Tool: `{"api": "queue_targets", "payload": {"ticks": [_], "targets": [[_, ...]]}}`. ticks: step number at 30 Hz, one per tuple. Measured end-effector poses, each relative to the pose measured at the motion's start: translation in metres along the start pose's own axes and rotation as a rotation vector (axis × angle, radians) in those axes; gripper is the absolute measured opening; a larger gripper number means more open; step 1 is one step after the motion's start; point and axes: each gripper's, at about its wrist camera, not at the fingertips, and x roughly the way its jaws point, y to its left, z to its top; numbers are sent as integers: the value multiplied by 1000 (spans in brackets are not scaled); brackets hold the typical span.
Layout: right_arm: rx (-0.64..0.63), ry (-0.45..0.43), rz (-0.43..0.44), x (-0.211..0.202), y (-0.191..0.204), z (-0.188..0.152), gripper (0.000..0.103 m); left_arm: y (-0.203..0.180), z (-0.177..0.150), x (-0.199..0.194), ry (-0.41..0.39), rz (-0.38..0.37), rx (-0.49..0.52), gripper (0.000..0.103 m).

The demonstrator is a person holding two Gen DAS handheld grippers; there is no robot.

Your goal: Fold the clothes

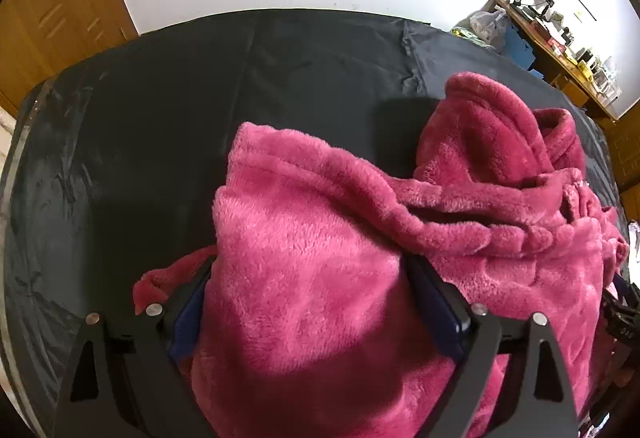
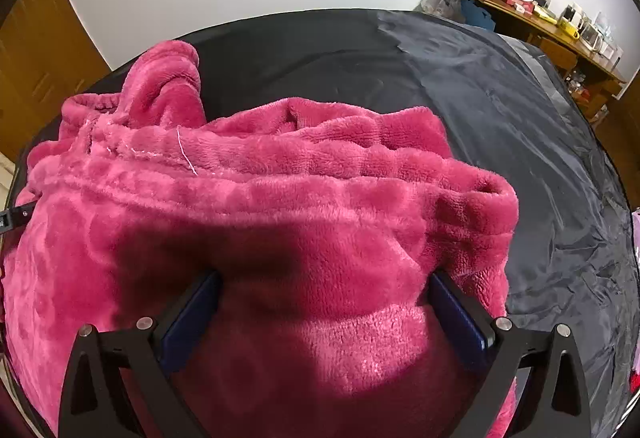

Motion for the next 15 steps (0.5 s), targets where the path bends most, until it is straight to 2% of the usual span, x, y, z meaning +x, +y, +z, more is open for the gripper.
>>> {"api": "queue_targets", "payload": {"ticks": [3, 7, 11, 15], "targets": [[-21, -55, -20, -28, 9, -3, 103, 9, -4, -21, -41, 5, 15, 93], [-62, -92, 45, -64, 22, -24, 103, 3, -21, -48, -78, -9, 38, 93], [-102, -47, 106, -71, 32, -54, 103, -4, -56, -63, -69, -32, 51, 93], [-156, 3, 98, -53, 36, -91, 103, -12, -90, -65, -41, -4, 68, 93]]}}
